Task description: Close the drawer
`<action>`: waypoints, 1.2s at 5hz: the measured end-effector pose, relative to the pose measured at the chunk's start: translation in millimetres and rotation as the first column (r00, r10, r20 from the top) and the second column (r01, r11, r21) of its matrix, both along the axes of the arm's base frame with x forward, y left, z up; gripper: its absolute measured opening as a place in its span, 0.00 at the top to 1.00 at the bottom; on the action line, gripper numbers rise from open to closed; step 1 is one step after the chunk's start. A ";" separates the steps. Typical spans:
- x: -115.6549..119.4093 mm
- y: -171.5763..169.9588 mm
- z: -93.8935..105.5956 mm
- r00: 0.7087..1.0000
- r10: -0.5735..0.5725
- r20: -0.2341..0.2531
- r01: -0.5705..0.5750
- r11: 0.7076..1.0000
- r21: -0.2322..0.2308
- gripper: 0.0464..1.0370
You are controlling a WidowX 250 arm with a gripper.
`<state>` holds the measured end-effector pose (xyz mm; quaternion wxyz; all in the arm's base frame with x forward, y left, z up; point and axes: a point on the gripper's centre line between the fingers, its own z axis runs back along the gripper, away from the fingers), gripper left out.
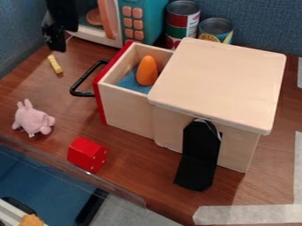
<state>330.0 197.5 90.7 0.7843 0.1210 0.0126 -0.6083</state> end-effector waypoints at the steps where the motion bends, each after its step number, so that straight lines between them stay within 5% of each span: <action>1: -1.2 -12.3 -20.9 0.992 -0.116 -0.053 0.120 0.990 0.076 0.04; 2: -1.7 -13.5 -34.8 0.986 -0.142 -0.085 0.153 0.978 0.139 0.04; 3: -4.1 -12.4 -47.2 0.981 -0.153 -0.117 0.168 0.978 0.125 0.04; 4: -5.4 -15.2 -48.6 0.981 -0.153 -0.116 0.164 0.982 0.096 0.04; 6: -15.8 -31.4 -53.4 0.972 -0.176 -0.158 0.173 0.984 -0.038 0.04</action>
